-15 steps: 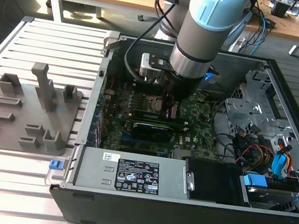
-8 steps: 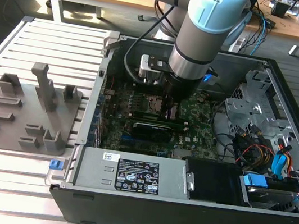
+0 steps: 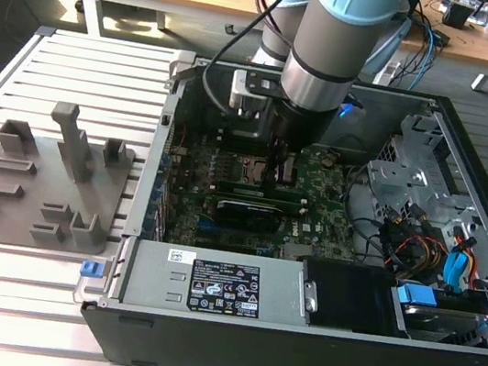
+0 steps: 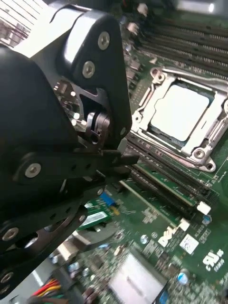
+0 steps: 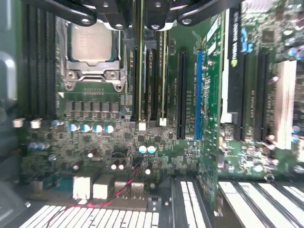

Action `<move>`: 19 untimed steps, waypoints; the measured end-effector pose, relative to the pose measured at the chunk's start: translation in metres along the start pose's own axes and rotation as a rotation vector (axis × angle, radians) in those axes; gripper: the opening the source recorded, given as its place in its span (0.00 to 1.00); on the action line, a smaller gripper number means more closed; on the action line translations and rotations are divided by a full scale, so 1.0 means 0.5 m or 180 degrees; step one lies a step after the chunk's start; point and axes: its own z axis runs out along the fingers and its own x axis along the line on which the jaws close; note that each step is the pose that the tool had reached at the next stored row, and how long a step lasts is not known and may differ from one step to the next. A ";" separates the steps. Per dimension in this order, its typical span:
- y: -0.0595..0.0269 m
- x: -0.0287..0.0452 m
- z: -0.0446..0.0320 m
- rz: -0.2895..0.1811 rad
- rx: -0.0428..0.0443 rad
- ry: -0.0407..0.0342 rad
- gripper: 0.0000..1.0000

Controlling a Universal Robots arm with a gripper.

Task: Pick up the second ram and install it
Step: 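Insert the second ram into the second slot, then press down the second ram until it locks into place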

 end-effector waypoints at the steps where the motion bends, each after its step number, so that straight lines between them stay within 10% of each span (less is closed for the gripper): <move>1: 0.000 -0.002 -0.006 0.0000 0.0000 0.0008 0.21; 12: -0.004 -0.002 -0.010 0.0000 -0.0001 0.0010 0.11; 17: -0.105 0.000 -0.002 0.0003 -0.0040 0.0010 0.11; 19: -0.107 0.001 0.013 0.0003 -0.0045 0.0010 0.11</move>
